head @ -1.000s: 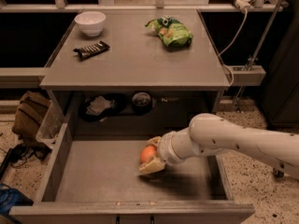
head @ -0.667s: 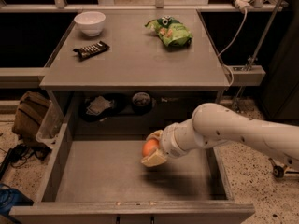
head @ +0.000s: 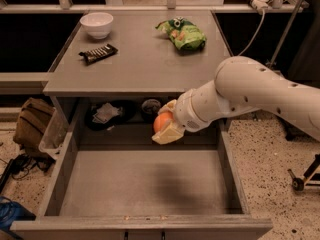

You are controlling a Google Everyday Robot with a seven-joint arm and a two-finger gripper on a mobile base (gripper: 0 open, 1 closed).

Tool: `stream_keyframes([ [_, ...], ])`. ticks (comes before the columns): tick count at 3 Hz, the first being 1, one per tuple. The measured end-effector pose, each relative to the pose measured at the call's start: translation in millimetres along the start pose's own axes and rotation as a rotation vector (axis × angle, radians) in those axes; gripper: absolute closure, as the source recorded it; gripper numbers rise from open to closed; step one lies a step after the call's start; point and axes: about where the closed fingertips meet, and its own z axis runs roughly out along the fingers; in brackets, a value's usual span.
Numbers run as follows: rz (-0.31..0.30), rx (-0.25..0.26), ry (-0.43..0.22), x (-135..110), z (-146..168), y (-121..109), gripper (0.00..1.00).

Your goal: Pick orange from top drawer and place on counter

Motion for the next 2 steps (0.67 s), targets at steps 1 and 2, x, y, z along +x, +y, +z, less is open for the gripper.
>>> stream_keyframes([
  [1,-0.010,0.003,0.006,-5,-3,-2,1.00],
  [2,-0.119,0.046,0.030,-46,-32,-25,1.00],
])
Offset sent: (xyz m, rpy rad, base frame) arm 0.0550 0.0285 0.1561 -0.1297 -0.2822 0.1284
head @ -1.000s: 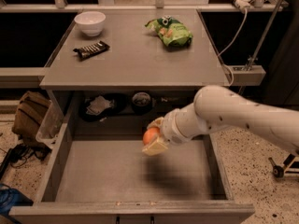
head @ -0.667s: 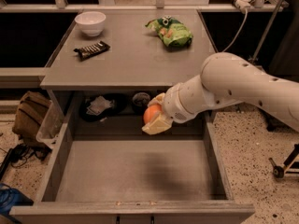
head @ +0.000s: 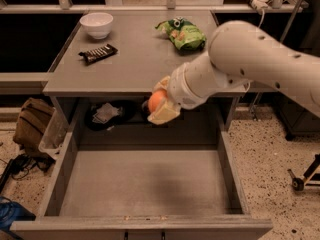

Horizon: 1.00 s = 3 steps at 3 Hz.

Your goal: Pick orange from top drawer and place on counter

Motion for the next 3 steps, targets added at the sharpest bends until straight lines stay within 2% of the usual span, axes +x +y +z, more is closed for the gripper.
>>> stream_keyframes([
  [1,-0.105,0.083,0.002,-43,-33,-50,1.00],
  [2,-0.167,0.120,0.001,-60,-43,-98,1.00],
  [3,-0.173,0.107,0.011,-56,-32,-139,1.00],
])
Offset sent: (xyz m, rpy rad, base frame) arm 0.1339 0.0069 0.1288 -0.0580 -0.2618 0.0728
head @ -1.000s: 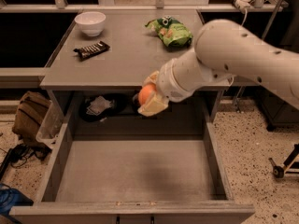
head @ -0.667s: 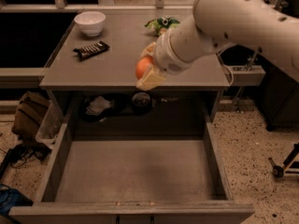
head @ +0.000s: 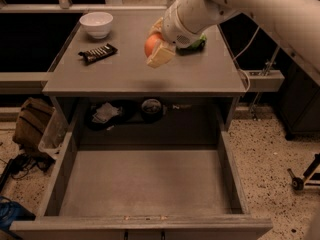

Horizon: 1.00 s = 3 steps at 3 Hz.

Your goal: Pick orange from top drawer and place on counter

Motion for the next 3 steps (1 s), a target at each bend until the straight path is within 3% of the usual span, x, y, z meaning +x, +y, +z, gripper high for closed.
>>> stream_keyframes([
  [1,0.036,-0.064,0.036,25,30,-22,1.00],
  [3,0.098,-0.196,0.021,64,80,-13,1.00],
])
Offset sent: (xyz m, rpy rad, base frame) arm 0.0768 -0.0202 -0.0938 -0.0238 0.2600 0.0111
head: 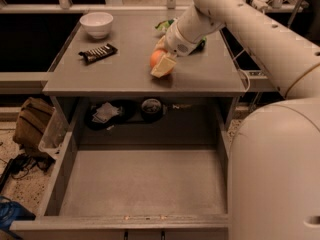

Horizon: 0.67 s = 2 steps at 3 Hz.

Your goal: Pick orange from top drawer and place on counter

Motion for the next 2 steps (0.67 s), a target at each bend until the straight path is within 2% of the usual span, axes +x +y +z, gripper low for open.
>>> stream_keyframes([
  [1,0.000,0.000,0.000,0.0,0.0,0.0,1.00],
  [2,0.000,0.000,0.000,0.0,0.1,0.0,0.80],
])
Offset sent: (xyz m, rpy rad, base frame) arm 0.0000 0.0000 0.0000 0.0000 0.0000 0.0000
